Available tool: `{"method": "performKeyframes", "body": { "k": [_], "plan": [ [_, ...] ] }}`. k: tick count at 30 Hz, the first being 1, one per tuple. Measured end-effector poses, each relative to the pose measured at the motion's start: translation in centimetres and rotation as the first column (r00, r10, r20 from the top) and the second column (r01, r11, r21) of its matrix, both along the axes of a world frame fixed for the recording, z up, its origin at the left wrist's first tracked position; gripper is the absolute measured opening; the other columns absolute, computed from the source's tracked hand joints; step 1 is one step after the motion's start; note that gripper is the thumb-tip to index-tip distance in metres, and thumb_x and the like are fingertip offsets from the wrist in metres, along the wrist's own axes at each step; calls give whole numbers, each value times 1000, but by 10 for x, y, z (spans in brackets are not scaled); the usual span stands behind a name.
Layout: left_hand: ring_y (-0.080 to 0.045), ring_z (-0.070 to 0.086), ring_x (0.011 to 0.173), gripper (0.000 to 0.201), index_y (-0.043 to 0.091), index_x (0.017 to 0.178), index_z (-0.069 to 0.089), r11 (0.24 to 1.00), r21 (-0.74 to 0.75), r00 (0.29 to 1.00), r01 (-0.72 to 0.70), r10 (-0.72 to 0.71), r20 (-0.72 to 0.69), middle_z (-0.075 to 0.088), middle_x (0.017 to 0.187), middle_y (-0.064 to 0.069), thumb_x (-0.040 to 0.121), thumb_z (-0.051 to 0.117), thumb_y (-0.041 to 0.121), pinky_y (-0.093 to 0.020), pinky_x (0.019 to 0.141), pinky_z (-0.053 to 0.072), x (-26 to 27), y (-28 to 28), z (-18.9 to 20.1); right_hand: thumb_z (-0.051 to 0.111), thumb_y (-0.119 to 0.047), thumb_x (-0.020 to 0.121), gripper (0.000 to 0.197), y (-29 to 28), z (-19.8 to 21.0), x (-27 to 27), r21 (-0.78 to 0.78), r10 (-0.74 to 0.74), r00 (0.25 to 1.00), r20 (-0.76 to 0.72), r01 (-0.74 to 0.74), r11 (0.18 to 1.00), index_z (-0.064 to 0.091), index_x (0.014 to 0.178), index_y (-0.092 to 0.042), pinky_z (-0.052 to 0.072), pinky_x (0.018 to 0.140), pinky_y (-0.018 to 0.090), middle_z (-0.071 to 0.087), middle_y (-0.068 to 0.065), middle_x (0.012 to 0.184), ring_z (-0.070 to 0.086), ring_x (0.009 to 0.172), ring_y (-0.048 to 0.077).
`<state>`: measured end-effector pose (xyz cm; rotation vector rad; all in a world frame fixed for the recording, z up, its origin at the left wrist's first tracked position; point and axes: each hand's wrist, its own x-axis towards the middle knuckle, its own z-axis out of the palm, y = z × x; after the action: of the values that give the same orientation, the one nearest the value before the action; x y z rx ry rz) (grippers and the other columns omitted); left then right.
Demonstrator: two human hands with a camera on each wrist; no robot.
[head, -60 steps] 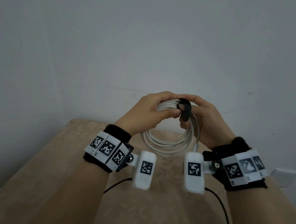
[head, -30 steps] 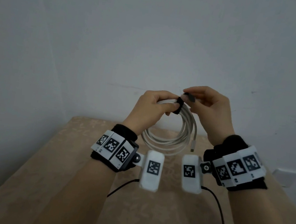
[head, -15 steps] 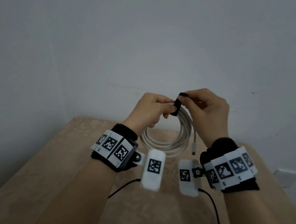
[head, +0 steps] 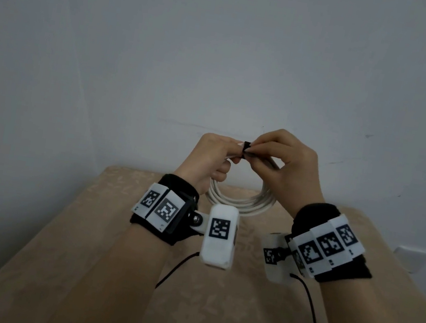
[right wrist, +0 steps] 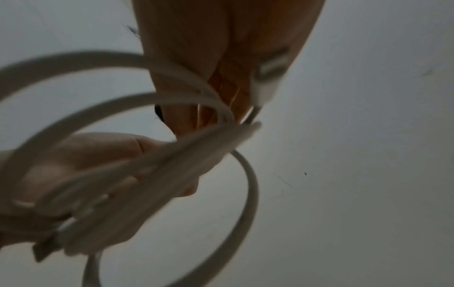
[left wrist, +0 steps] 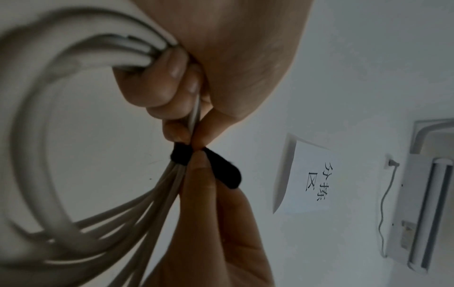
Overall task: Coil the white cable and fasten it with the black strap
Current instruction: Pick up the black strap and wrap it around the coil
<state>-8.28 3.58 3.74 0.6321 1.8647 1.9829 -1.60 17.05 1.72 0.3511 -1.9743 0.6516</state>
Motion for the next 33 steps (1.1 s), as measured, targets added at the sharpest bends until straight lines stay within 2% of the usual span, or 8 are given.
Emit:
{"method": "performKeyframes", "body": {
  "k": [8,11,15,18,21,25,29,33],
  "plan": [
    [-5,22,35,19,2,85,63,997,25,997,77,-77,-5,43,64,-4,95,48,8,-15,34,14,-3,-4,3,72,1,74,6,2,1,-3,115,-11,999,-30,15,993,76,78,-1,47,69,15,66,12,83,58,75,11],
    [-6,22,36,22,6,79,60,997,23,997,74,-74,-16,43,64,-3,94,56,22,-14,33,16,-5,-4,2,72,2,73,7,2,2,-5,134,-9,999,-38,14,991,76,77,-1,48,68,18,66,13,83,59,73,11],
    [-3,23,36,17,3,95,67,999,28,998,23,-21,-63,41,65,-2,92,62,19,-15,32,18,-5,-4,-2,68,3,75,13,5,1,-4,147,-6,1000,12,4,989,77,82,-3,48,65,25,66,11,85,62,70,20],
    [-3,23,36,20,1,104,68,998,69,992,5,3,-123,39,60,2,92,62,16,-15,33,19,-6,-6,1,68,-3,80,13,7,5,4,-110,37,993,112,-24,994,76,87,-11,49,70,22,68,2,89,63,79,14],
    [-3,25,36,19,2,106,68,998,56,967,28,-13,-253,43,49,11,93,61,14,-15,35,20,-1,-7,6,61,-11,88,13,8,14,9,-531,139,978,154,-37,847,72,90,-16,49,74,22,70,0,89,64,82,11],
    [-1,34,36,8,10,95,68,993,-41,893,113,-119,-433,51,47,13,92,61,10,-14,37,25,12,-4,10,40,-29,101,40,14,22,15,-804,487,802,346,-14,594,68,99,-1,51,62,27,73,13,85,67,70,20],
    [2,49,39,17,-10,105,62,972,-18,876,232,-217,-430,59,52,10,92,56,0,-8,41,36,21,-2,11,34,-30,101,38,10,22,24,-939,809,505,301,10,343,62,106,-6,53,49,27,71,19,77,65,51,21],
    [1,42,36,13,-2,102,64,959,-23,832,284,-258,-491,60,62,-3,91,57,0,-11,39,32,24,-3,11,52,-26,82,30,9,21,26,-920,838,388,384,90,380,64,97,-3,54,51,23,72,16,75,67,53,14]
  ]
}}
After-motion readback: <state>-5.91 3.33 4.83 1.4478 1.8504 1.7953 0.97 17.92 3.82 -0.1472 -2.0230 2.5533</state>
